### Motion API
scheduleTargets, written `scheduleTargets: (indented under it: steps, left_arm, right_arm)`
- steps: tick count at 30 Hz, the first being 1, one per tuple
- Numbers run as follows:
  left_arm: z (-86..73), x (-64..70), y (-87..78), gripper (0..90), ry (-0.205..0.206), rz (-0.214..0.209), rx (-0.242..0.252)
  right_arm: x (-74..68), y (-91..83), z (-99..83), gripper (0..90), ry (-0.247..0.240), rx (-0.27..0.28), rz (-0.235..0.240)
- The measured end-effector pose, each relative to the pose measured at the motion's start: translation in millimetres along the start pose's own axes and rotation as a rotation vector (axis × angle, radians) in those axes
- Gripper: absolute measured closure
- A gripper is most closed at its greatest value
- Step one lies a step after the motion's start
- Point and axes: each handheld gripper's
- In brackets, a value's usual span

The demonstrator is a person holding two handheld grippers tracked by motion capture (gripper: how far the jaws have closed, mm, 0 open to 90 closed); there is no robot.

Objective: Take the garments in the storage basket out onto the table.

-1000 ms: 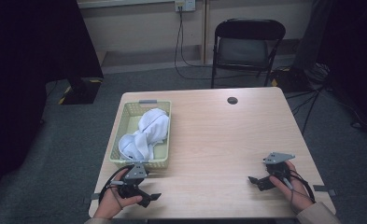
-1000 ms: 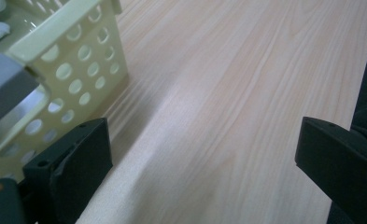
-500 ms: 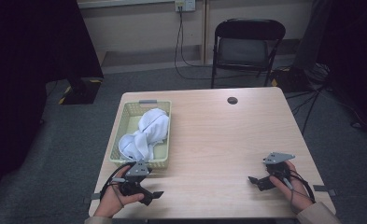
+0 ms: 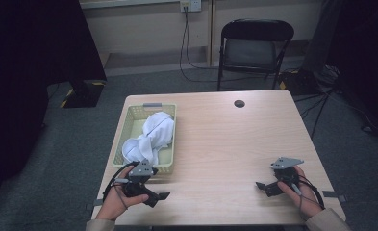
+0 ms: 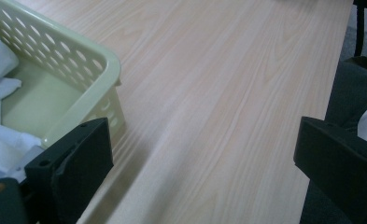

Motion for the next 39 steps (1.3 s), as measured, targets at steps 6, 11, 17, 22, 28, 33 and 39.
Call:
scheduleTargets:
  steps: [6,11,17,22,28,33,39]
  left_arm:
    - [6.6,-2.1,-2.3,4.0,-0.003,0.002,0.005]
    - [12.7,-3.3,-5.5,4.0,-0.007,0.005,0.02]
    - [18.4,-7.4,-8.2,4.0,-0.016,0.012,0.038]
    - [24.6,-10.7,-8.4,4.0,-0.017,0.022,0.042]
    - [30.2,-16.1,-6.5,4.0,-0.027,0.033,0.044]
    - [33.4,-21.5,-5.7,3.9,-0.035,0.048,0.045]
    - [37.2,-27.0,-6.9,3.9,-0.045,0.065,0.051]
  right_arm:
    - [0.0,0.0,0.0,0.0,0.0,0.0,0.0]
    - [0.0,0.0,0.0,0.0,0.0,0.0,0.0]
    - [0.0,0.0,0.0,0.0,-0.001,0.0,0.0]
    - [0.0,0.0,0.0,0.0,0.0,0.0,0.0]
    - [0.0,0.0,0.0,0.0,0.0,0.0,0.0]
    - [0.0,0.0,0.0,0.0,0.0,0.0,0.0]
    - [0.0,0.0,0.0,0.0,0.0,0.0,0.0]
Point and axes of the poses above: each handheld gripper's, and its own axes: y roughly forward along the jaws, z roughly out of its top, x roughly to its right, and after that the axes turned 8 degrees about -y, right-handed
